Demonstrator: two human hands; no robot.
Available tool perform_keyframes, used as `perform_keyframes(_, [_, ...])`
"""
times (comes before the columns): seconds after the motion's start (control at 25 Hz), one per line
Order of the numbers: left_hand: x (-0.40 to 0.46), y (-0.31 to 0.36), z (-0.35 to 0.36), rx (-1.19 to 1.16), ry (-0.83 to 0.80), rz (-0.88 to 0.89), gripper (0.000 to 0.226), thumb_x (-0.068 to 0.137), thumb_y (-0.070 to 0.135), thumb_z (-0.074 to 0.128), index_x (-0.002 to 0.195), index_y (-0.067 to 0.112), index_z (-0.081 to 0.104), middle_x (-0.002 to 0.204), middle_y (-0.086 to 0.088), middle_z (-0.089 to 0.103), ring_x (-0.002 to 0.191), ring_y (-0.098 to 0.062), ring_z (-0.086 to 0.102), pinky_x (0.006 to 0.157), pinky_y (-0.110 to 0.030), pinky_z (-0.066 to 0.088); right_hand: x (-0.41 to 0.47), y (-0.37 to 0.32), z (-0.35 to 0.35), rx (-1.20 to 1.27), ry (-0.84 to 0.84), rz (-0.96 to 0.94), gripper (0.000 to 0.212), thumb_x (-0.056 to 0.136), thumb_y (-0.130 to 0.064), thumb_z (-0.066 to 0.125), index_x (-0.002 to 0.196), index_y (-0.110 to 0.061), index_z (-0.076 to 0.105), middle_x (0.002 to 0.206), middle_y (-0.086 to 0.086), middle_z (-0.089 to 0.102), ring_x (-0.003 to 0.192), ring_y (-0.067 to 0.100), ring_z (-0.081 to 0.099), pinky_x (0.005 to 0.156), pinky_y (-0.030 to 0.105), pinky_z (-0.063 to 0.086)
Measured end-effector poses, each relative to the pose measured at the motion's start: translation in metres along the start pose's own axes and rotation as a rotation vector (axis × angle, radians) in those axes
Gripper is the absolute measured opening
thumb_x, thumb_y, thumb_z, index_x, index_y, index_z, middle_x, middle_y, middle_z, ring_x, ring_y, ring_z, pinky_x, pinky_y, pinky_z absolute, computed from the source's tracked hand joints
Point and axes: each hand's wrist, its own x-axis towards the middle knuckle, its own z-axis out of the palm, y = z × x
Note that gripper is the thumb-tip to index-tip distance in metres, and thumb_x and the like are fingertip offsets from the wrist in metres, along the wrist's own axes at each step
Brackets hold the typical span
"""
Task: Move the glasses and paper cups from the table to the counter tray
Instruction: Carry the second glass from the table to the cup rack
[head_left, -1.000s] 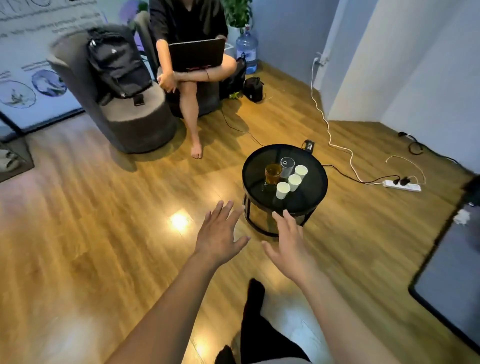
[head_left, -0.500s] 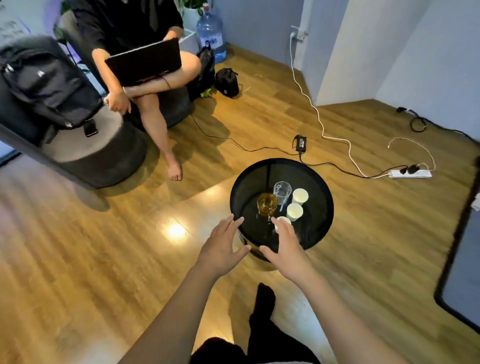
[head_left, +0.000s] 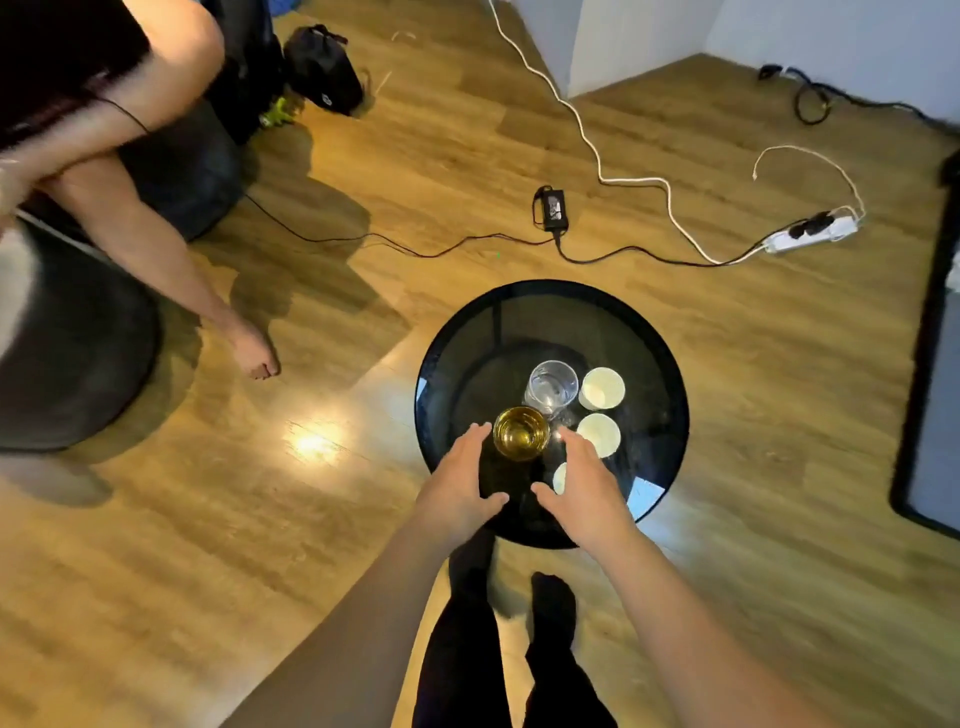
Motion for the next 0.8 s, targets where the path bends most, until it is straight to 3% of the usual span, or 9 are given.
perform_keyframes(0.12, [0.053, -0.020, 0.017, 0.036, -0.051, -0.004, 0.104, 0.087, 0.023, 0.081, 0.161, 0.033, 0.009, 0.170, 0.009, 0.014, 0.155, -0.018, 0.020, 0.122, -0.046, 0.031, 0.037, 0.002, 0.021, -0.203, 0.015, -0.018, 0.083, 0.089, -0.042, 0.073, 0.154, -0.027, 0.024, 0.153, -0.002, 0.046, 0.145, 0.021, 0.040, 0.124, 0.050, 0.010])
perform_keyframes(0.28, [0.107, -0.044, 0.037, -0.034, -0.112, 0.026, 0.114, 0.082, 0.022, 0.085, 0.160, 0.039, 0.003, 0.168, 0.011, 0.017, 0.154, -0.015, 0.023, 0.123, -0.043, 0.029, 0.067, 0.007, 0.037, -0.402, 0.003, -0.002, 0.089, 0.091, -0.045, 0.069, 0.158, -0.023, 0.015, 0.149, 0.000, 0.050, 0.146, 0.023, 0.039, 0.117, 0.056, -0.013])
perform_keyframes(0.44, [0.138, -0.055, 0.050, -0.036, -0.140, 0.120, 0.113, 0.080, 0.024, 0.087, 0.159, 0.039, 0.007, 0.165, 0.011, 0.025, 0.152, -0.012, 0.027, 0.123, -0.039, 0.028, 0.081, 0.011, 0.045, -0.453, 0.020, 0.002, 0.088, 0.092, -0.041, 0.069, 0.159, -0.021, 0.015, 0.150, 0.002, 0.050, 0.148, 0.025, 0.036, 0.109, 0.058, -0.021])
perform_keyframes(0.56, [0.151, -0.055, 0.055, -0.055, -0.102, 0.195, 0.101, 0.078, 0.028, 0.088, 0.154, 0.037, 0.021, 0.155, 0.010, 0.041, 0.140, -0.006, 0.041, 0.116, -0.029, 0.035, 0.088, 0.011, 0.048, -0.437, 0.045, 0.011, 0.087, 0.091, -0.037, 0.071, 0.158, -0.021, 0.019, 0.149, 0.001, 0.051, 0.147, 0.024, 0.037, 0.108, 0.057, -0.024])
perform_keyframes(0.68, [0.152, -0.056, 0.048, -0.078, -0.128, 0.253, 0.091, 0.074, 0.026, 0.089, 0.144, 0.041, 0.032, 0.137, 0.017, 0.050, 0.121, 0.010, 0.047, 0.109, -0.022, 0.039, 0.085, 0.011, 0.047, -0.365, 0.012, 0.014, 0.083, 0.092, -0.037, 0.070, 0.157, -0.022, 0.022, 0.152, 0.001, 0.049, 0.148, 0.022, 0.036, 0.117, 0.055, -0.016])
perform_keyframes(0.76, [0.147, -0.054, 0.034, -0.112, -0.173, 0.254, 0.091, 0.072, 0.025, 0.090, 0.140, 0.046, 0.033, 0.125, 0.027, 0.048, 0.117, 0.021, 0.043, 0.101, -0.014, 0.038, 0.075, 0.007, 0.042, -0.143, -0.017, 0.039, 0.083, 0.091, -0.035, 0.073, 0.156, -0.027, 0.024, 0.153, -0.003, 0.047, 0.146, 0.019, 0.038, 0.126, 0.051, 0.013])
perform_keyframes(0.8, [0.143, -0.051, 0.024, -0.142, -0.195, 0.244, 0.091, 0.071, 0.027, 0.091, 0.137, 0.048, 0.032, 0.123, 0.030, 0.047, 0.117, 0.023, 0.042, 0.096, -0.011, 0.038, 0.067, 0.003, 0.037, 0.028, -0.016, 0.065, 0.083, 0.089, -0.034, 0.075, 0.155, -0.031, 0.025, 0.153, -0.006, 0.047, 0.144, 0.016, 0.041, 0.122, 0.047, 0.029])
